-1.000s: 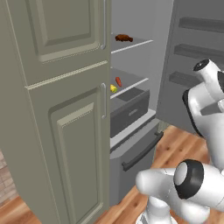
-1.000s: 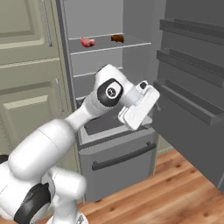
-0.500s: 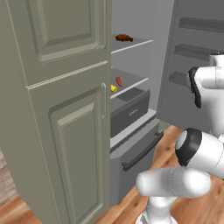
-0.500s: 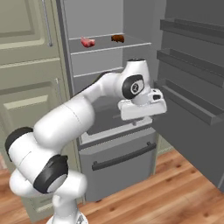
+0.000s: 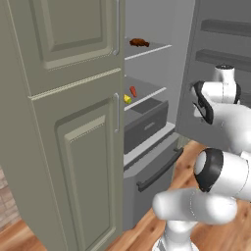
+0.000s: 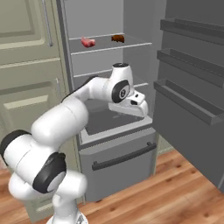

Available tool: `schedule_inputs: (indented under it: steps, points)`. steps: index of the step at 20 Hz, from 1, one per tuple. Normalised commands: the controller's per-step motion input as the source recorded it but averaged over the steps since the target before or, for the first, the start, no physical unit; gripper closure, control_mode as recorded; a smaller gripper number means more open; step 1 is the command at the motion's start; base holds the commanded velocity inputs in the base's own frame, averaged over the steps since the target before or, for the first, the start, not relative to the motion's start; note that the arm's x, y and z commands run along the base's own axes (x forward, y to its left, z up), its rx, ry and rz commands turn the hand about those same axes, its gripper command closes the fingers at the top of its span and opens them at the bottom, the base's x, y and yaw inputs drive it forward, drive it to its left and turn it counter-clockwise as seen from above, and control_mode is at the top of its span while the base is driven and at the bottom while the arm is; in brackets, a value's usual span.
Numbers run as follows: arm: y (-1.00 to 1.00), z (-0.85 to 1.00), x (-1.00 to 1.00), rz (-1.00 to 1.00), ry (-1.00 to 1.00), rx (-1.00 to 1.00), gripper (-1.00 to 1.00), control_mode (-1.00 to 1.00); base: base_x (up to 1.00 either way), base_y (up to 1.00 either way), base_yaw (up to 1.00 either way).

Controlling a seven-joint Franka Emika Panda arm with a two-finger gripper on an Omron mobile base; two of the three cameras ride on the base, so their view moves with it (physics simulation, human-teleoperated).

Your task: Gather the corn and carrot from the fridge and place them on a tray on the dining counter. Then gather the chicken drumstick and steak from the fridge and place them on the other tray.

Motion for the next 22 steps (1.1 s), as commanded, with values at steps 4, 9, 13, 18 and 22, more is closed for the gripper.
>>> schedule_inputs:
  steps: [4,9,13,18,22]
  points:
    - [0.97,-0.08,0.12,-0.49,-0.15,0.01,-1.00,-1.00,0.00,0.00,0.00]
    - [0.98,-0.06,0.02,-0.37,-0.21,0.07,-1.00,-1.00,0.00,0.00,0.00]
    - [1.00,-0.01,-0.29,0.01,0.00,-0.03,-1.00,-1.00,0.00,0.00,0.00]
    - [0.84,0.09,-0.69,0.12,0.03,0.03,-1.00,-1.00,0.00,0.00,0.00]
    - [0.18,0.05,-0.91,0.46,0.01,-0.01,-1.00,-1.00,0.00,0.00,0.00]
